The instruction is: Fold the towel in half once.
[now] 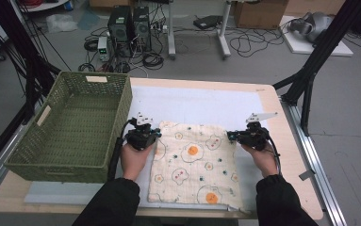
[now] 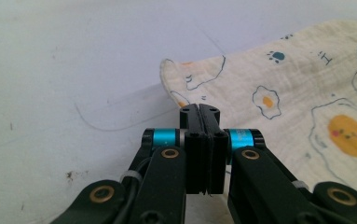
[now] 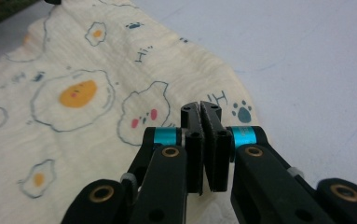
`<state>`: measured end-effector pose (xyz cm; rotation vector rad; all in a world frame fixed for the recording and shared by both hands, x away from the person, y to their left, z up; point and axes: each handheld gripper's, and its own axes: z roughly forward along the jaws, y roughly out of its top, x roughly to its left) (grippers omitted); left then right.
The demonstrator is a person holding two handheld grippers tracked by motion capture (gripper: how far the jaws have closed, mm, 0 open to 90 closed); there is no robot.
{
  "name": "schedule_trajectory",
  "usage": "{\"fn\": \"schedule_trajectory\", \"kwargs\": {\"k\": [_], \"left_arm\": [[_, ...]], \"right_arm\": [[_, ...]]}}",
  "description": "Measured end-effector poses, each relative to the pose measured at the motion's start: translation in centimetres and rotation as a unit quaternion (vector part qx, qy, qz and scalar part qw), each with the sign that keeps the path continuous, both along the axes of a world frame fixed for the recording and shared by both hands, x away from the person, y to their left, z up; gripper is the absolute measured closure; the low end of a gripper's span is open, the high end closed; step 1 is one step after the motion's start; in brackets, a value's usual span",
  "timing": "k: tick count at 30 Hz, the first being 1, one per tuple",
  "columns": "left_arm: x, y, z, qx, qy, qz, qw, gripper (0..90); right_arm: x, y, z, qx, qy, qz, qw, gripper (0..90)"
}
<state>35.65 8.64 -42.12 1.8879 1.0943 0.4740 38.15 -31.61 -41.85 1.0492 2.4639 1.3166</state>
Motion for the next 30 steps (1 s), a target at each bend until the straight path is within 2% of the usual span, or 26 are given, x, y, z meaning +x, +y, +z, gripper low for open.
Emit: {"fn": "schedule_trajectory", "kwargs": {"k": [3,7,9,11,14,20,23,25,27,30], "left_arm": [[-1.1,0.2,0.3,-0.011,-0.013,-0.013,0.9998,88.6],[-2.8,0.4,0.4,-0.011,-0.021,-0.029,0.9993,88.6],[-3.7,0.5,0.4,-0.009,-0.026,-0.037,0.9989,88.6],[-4.6,0.7,0.4,-0.018,-0.026,-0.047,0.9984,88.6],[-5.9,1.3,0.2,-0.019,-0.033,-0.051,0.9980,88.6],[-8.3,2.6,0.0,-0.019,-0.037,-0.071,0.9966,88.5],[-9.3,2.9,-0.1,-0.014,-0.032,-0.083,0.9959,88.4],[-9.9,3.0,-0.2,-0.004,-0.026,-0.093,0.9953,88.1],[-10.4,3.2,-0.3,-0.004,-0.015,-0.106,0.9942,86.0],[-10.4,3.3,-0.3,-0.020,-0.002,-0.116,0.9930,69.4]], "right_arm": [[-1.3,-0.3,0.9,0.007,-0.014,0.008,0.9999,88.2],[-3.3,-0.6,1.4,0.024,-0.022,0.018,0.9993,88.2],[-4.5,-0.7,1.4,0.029,-0.024,0.025,0.9990,88.2],[-5.6,-0.7,1.3,0.029,-0.026,0.033,0.9987,88.2],[-7.0,-0.9,1.0,0.036,-0.025,0.045,0.9980,88.2],[-9.6,-0.8,0.0,0.039,-0.012,0.067,0.9969,88.1],[-10.9,-0.6,-0.5,0.037,0.000,0.083,0.9958,88.1],[-11.5,-0.5,-0.7,0.033,0.010,0.096,0.9947,87.4],[-11.8,-0.5,-0.8,0.030,0.011,0.101,0.9944,81.1],[-11.5,-0.7,-0.3,0.041,0.003,0.092,0.9949,71.5]]}}
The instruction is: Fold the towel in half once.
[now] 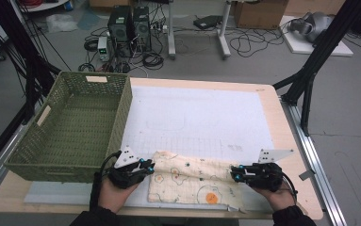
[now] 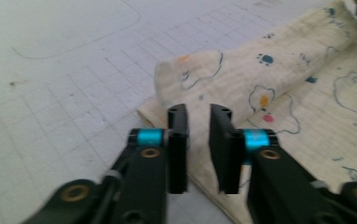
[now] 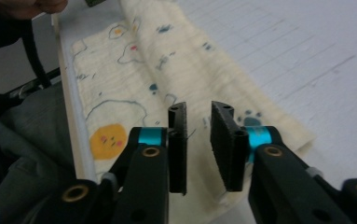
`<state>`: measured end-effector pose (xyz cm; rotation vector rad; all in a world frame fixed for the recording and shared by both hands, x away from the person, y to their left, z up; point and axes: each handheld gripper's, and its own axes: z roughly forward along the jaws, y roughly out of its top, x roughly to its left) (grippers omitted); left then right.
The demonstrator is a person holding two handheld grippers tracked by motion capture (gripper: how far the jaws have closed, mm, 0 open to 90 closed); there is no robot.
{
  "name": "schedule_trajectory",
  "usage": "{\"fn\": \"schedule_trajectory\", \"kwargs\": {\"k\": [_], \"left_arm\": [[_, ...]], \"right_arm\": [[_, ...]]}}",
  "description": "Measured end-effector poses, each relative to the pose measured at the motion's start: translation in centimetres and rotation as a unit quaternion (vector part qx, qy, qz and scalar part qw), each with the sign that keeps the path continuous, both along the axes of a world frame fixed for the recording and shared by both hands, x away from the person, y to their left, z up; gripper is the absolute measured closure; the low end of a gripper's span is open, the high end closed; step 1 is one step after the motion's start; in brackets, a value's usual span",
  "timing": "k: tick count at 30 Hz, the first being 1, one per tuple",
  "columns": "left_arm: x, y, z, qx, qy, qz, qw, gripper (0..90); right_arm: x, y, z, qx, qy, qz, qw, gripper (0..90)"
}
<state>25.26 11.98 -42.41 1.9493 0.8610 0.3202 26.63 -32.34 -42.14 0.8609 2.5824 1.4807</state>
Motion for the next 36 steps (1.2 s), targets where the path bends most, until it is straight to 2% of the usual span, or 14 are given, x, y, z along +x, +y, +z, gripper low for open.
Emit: {"fn": "schedule_trajectory", "kwargs": {"k": [2,4,6,10,14,15,18,20,22,27,29,32,34,36], "left_arm": [[0.3,0.0,0.0,-0.009,0.004,-0.002,1.0000,62.9],[0.8,-0.3,0.0,-0.008,0.008,0.000,0.9999,59.3],[1.6,-0.6,-0.2,-0.002,0.024,0.002,0.9997,53.9],[2.9,-1.5,-0.8,0.006,0.037,0.003,0.9993,54.0],[3.5,-2.3,-1.4,0.023,0.058,-0.028,0.9977,85.7],[3.5,-2.3,-1.5,0.024,0.055,-0.027,0.9978,87.9],[3.1,-2.0,-1.1,0.018,0.044,-0.022,0.9986,88.8],[2.7,-1.7,-0.7,0.003,0.039,-0.021,0.9990,88.7],[2.1,-1.3,-0.3,0.003,0.033,-0.024,0.9992,88.7],[0.1,-0.1,0.4,-0.019,0.038,-0.041,0.9983,88.1],[-0.8,0.2,0.8,-0.021,0.037,-0.049,0.9979,83.2],[-1.6,0.6,1.6,-0.034,0.034,-0.062,0.9969,73.8],[-1.7,0.6,2.0,-0.031,0.026,-0.060,0.9974,70.4],[-1.3,0.5,2.1,-0.030,0.025,-0.055,0.9977,68.2]], "right_arm": [[0.6,-0.1,0.3,0.013,0.002,-0.009,0.9999,69.5],[1.4,0.0,0.4,0.003,-0.005,-0.015,0.9999,66.0],[2.3,0.3,0.1,0.012,0.002,-0.014,0.9998,61.1],[3.6,1.2,-0.8,0.004,0.027,0.001,0.9996,58.6],[3.9,1.8,-1.3,-0.020,0.041,0.021,0.9988,73.1],[3.8,1.9,-1.4,-0.026,0.048,0.026,0.9982,78.2],[3.7,2.2,-1.6,-0.042,0.044,0.037,0.9975,87.2],[3.5,2.3,-1.4,-0.039,0.037,0.041,0.9977,87.8],[3.2,2.2,-1.0,-0.034,0.031,0.044,0.9979,88.0],[1.4,2.1,-0.1,-0.021,0.031,0.074,0.9965,87.8],[0.6,2.1,0.1,-0.018,0.038,0.101,0.9940,86.0],[-0.2,1.9,0.9,0.001,0.048,0.121,0.9915,78.4],[-0.2,1.5,1.6,0.015,0.039,0.117,0.9922,73.4],[0.3,1.1,2.0,0.015,0.030,0.099,0.9945,70.6]]}}
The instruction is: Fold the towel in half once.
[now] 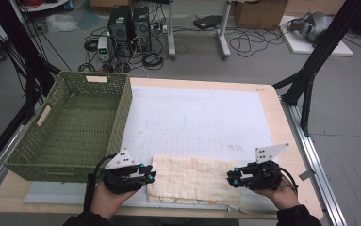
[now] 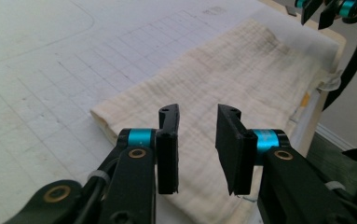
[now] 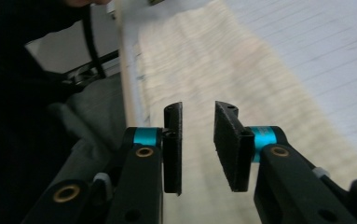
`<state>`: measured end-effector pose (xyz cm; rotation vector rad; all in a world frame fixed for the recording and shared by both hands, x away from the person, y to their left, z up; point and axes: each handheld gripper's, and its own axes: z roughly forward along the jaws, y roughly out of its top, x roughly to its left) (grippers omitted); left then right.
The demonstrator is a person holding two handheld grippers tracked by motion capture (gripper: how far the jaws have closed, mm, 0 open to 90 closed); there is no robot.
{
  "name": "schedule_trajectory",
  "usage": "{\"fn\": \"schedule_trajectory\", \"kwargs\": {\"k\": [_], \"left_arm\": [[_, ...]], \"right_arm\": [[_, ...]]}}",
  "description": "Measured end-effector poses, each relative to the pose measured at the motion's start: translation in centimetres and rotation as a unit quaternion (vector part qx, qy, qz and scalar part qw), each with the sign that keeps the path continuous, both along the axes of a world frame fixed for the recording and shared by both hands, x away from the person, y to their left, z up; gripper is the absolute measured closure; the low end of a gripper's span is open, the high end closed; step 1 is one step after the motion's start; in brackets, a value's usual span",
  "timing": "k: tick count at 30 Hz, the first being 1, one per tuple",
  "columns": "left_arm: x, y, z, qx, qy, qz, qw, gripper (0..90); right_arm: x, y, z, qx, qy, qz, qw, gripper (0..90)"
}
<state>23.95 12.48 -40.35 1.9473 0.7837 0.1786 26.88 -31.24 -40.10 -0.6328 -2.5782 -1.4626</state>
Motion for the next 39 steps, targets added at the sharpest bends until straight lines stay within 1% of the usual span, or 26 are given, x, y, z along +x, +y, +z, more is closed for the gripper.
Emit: {"fn": "schedule_trajectory", "kwargs": {"k": [2,4,6,7,9,10,12,14,16,17,18,19,20,22,23,26,29,30,31,32,33,34,35,36,37,39], "left_arm": [[0.5,-0.3,-0.3,0.007,-0.001,0.010,0.9999,67.0],[1.2,-0.7,-0.9,0.019,-0.001,0.024,0.9995,65.8],[2.0,-1.1,-1.5,0.032,-0.003,0.040,0.9987,65.2],[2.5,-1.2,-1.8,0.033,-0.003,0.049,0.9982,64.5],[3.4,-1.6,-2.3,0.040,-0.001,0.071,0.9967,63.4],[3.9,-1.8,-2.5,0.044,0.001,0.080,0.9958,62.5],[4.7,-2.2,-3.0,0.069,0.001,0.101,0.9924,58.2],[5.2,-2.6,-3.4,0.076,0.012,0.107,0.9913,56.8],[5.6,-2.9,-3.8,0.089,0.029,0.107,0.9898,56.3],[5.7,-3.0,-4.0,0.096,0.030,0.101,0.9899,61.5],[5.7,-3.0,-4.1,0.098,0.025,0.099,0.9900,70.3],[5.7,-3.0,-4.1,0.087,0.028,0.093,0.9915,76.8],[5.8,-3.1,-4.1,0.084,0.028,0.098,0.9912,83.9],[6.0,-3.2,-3.8,0.090,0.018,0.108,0.9900,85.4],[6.3,-3.2,-3.7,0.083,0.013,0.117,0.9895,85.5],[7.1,-3.2,-3.0,0.059,-0.003,0.150,0.9869,85.6],[8.2,-3.4,-2.3,0.050,-0.024,0.174,0.9832,85.5],[8.6,-3.5,-2.2,0.048,-0.027,0.177,0.9826,85.1],[9.1,-3.6,-2.3,0.042,-0.022,0.181,0.9824,83.7],[9.4,-3.7,-2.4,0.050,-0.019,0.187,0.9810,78.6],[9.6,-3.7,-2.5,0.055,-0.021,0.191,0.9798,71.3],[9.7,-3.5,-2.5,0.055,-0.018,0.193,0.9795,68.5],[9.6,-3.4,-2.5,0.060,-0.019,0.192,0.9793,65.5],[9.4,-3.4,-2.5,0.067,-0.021,0.187,0.9798,62.4],[9.2,-3.4,-2.4,0.071,-0.024,0.182,0.9805,60.6],[8.6,-3.5,-2.3,0.064,-0.021,0.165,0.9839,60.5]], "right_arm": [[0.6,-0.5,0.0,0.000,-0.007,-0.030,0.9995,65.3],[1.4,-0.9,-0.6,-0.022,-0.014,-0.061,0.9978,61.7],[2.2,-1.1,-1.6,-0.042,-0.022,-0.094,0.9944,58.1],[2.6,-1.2,-2.0,-0.051,-0.020,-0.104,0.9930,55.0],[3.3,-1.2,-2.6,-0.072,-0.027,-0.122,0.9895,53.7],[3.6,-1.3,-2.8,-0.077,-0.028,-0.125,0.9887,52.7],[4.1,-1.3,-3.1,-0.085,-0.025,-0.130,0.9876,52.3],[4.6,-1.2,-3.6,-0.091,-0.017,-0.123,0.9881,54.1],[4.8,-1.0,-3.9,-0.102,-0.007,-0.111,0.9885,61.8],[4.9,-0.8,-4.1,-0.105,-0.005,-0.102,0.9892,67.7],[4.9,-0.7,-4.1,-0.110,-0.004,-0.092,0.9896,74.0],[4.9,-0.6,-4.1,-0.111,-0.008,-0.086,0.9901,80.2],[4.9,-0.5,-4.1,-0.111,-0.010,-0.079,0.9907,82.3],[5.1,-0.3,-3.9,-0.111,-0.010,-0.078,0.9907,83.5],[5.4,-0.3,-3.8,-0.114,-0.014,-0.083,0.9899,83.8],[6.4,-0.4,-3.1,-0.110,-0.028,-0.109,0.9875,84.2],[7.6,-0.1,-1.9,-0.108,-0.051,-0.137,0.9834,84.3],[8.1,-0.1,-1.6,-0.106,-0.058,-0.147,0.9817,84.2],[8.6,0.0,-1.3,-0.104,-0.065,-0.158,0.9798,83.2],[9.0,0.0,-1.3,-0.105,-0.071,-0.172,0.9768,78.8],[9.4,0.0,-1.3,-0.100,-0.070,-0.180,0.9760,73.7],[9.6,-0.1,-1.4,-0.095,-0.068,-0.186,0.9756,68.4],[9.6,-0.2,-1.5,-0.099,-0.067,-0.196,0.9734,63.9],[9.5,-0.3,-1.5,-0.098,-0.061,-0.199,0.9731,62.5],[9.3,-0.5,-1.5,-0.092,-0.059,-0.197,0.9744,61.0],[8.4,-0.7,-1.5,-0.091,-0.064,-0.189,0.9756,60.4]]}}
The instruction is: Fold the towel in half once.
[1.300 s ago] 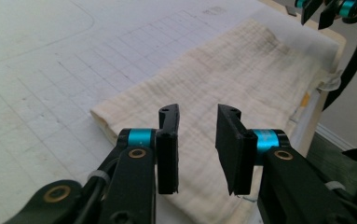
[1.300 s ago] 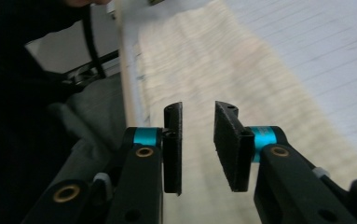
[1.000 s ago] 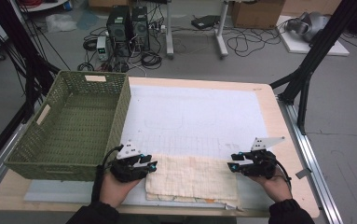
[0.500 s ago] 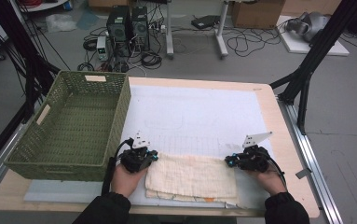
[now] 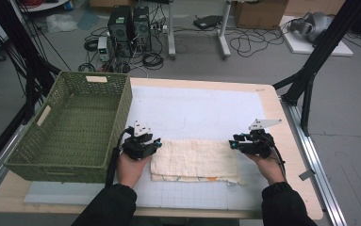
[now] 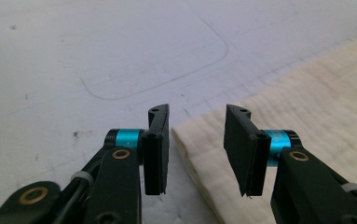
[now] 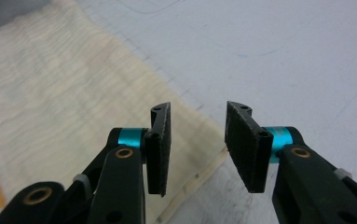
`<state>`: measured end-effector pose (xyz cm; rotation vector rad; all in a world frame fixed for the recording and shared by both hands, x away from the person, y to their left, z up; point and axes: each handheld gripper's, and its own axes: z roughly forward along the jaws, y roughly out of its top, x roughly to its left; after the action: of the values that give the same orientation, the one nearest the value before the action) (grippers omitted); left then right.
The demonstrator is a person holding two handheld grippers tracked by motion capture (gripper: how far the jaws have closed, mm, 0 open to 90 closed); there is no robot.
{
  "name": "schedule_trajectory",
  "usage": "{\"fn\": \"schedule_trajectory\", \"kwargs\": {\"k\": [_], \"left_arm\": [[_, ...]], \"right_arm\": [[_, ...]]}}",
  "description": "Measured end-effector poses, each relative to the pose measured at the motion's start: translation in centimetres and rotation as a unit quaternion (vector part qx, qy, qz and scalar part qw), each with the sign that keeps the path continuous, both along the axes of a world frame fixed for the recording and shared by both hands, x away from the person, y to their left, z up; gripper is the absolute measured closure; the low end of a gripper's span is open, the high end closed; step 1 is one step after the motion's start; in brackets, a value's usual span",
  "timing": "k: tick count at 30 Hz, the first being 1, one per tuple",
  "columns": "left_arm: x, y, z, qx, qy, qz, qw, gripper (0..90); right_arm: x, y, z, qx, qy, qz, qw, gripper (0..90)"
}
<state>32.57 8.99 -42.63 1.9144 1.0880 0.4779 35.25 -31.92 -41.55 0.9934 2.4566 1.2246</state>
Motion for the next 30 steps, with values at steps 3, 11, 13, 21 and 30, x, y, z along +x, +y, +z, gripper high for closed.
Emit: {"fn": "schedule_trajectory", "kwargs": {"k": [3,11,13,21,30], "left_arm": [[-1.3,0.2,-0.2,-0.009,-0.001,-0.023,0.9997,61.5],[-5.1,1.3,-1.2,0.008,0.015,-0.071,0.9973,64.7],[-5.9,1.3,-1.3,0.009,0.023,-0.089,0.9957,65.1],[-6.6,1.5,-1.9,0.029,0.036,-0.126,0.9909,69.4],[-6.7,1.7,-1.0,0.008,0.014,-0.127,0.9917,83.7]], "right_arm": [[-2.0,-0.1,-0.3,0.008,-0.001,0.018,0.9998,60.3],[-6.4,0.4,-2.0,0.000,0.017,0.077,0.9969,61.2],[-7.0,0.6,-2.3,-0.001,0.023,0.083,0.9962,61.6],[-7.4,0.6,-3.0,-0.008,0.030,0.079,0.9964,72.7],[-7.5,0.4,-2.6,-0.001,0.025,0.087,0.9959,85.2]]}}
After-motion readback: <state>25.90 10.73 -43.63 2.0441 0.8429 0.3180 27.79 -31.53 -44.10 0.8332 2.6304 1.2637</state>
